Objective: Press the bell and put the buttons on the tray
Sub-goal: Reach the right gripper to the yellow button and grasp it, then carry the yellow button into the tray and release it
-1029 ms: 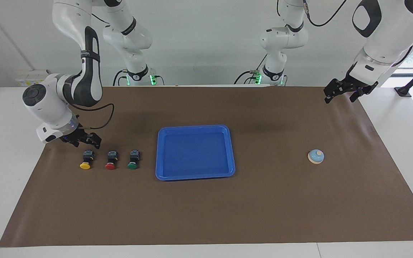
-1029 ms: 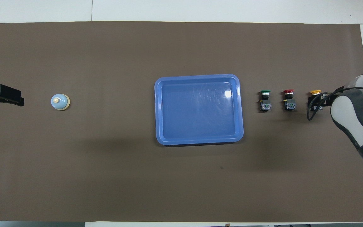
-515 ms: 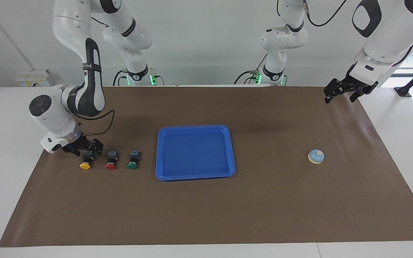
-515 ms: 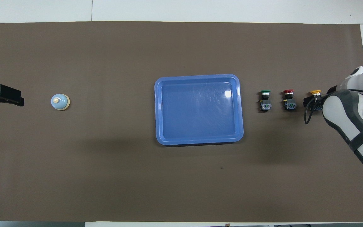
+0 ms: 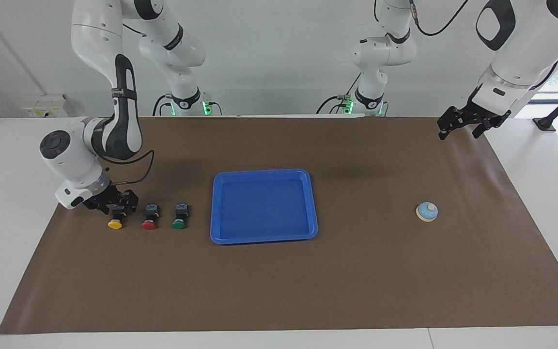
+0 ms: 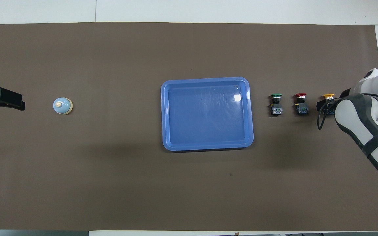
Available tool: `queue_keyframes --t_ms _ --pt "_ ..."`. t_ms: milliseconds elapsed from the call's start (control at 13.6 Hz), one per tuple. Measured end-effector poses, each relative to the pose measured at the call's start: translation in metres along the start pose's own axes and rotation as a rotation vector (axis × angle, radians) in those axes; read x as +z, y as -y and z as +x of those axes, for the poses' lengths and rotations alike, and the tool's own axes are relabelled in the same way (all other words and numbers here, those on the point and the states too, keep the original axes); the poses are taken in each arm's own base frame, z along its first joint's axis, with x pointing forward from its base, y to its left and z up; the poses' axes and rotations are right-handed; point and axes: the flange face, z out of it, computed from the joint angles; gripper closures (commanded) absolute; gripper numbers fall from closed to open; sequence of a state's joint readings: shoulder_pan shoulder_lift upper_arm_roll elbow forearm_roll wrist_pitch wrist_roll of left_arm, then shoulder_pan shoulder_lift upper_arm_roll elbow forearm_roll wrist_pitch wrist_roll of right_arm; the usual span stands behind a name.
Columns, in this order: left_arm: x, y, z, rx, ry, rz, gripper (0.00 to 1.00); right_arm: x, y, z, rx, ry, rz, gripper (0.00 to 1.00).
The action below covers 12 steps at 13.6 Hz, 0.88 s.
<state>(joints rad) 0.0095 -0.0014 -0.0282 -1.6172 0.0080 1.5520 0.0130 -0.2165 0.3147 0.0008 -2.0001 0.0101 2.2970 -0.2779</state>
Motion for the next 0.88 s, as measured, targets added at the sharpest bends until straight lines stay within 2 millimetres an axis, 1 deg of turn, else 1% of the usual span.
queue_keyframes --t_ms 147,221,368,441,515,588,662,735,809,882 --pt "0.0 0.0 0.0 0.0 0.0 0.0 0.0 0.001 -0.001 0.0 -0.002 -0.001 -0.001 0.94" --pt "0.0 0.0 0.0 0.0 0.0 0.0 0.0 0.001 -0.001 0.0 -0.002 -0.001 -0.001 1.0" --pt "0.0 0.0 0.0 0.0 0.0 0.0 0.0 0.0 0.0 0.001 -0.003 0.004 0.001 1.0" --pt "0.0 0.0 0.0 0.0 0.0 0.0 0.0 -0.006 0.002 0.003 -0.007 0.018 0.006 1.0" --pt "0.0 0.0 0.0 0.0 0.0 0.0 0.0 -0.017 0.007 0.009 -0.018 0.036 0.012 1.0" --pt "0.0 0.0 0.0 0.0 0.0 0.0 0.0 -0.033 0.018 0.018 -0.025 0.047 0.018 1.0" --pt "0.0 0.0 0.0 0.0 0.0 0.0 0.0 -0.052 0.037 0.029 -0.003 0.052 0.019 1.0" --pt "0.0 0.0 0.0 0.0 0.0 0.0 0.0 -0.067 0.065 0.039 0.042 0.052 0.018 1.0" --pt "0.0 0.0 0.0 0.0 0.0 0.0 0.0 -0.078 0.101 0.047 0.095 0.049 0.015 1.0" --pt "0.0 0.0 0.0 0.0 0.0 0.0 0.0 -0.083 0.144 0.052 0.149 0.043 0.012 1.0"
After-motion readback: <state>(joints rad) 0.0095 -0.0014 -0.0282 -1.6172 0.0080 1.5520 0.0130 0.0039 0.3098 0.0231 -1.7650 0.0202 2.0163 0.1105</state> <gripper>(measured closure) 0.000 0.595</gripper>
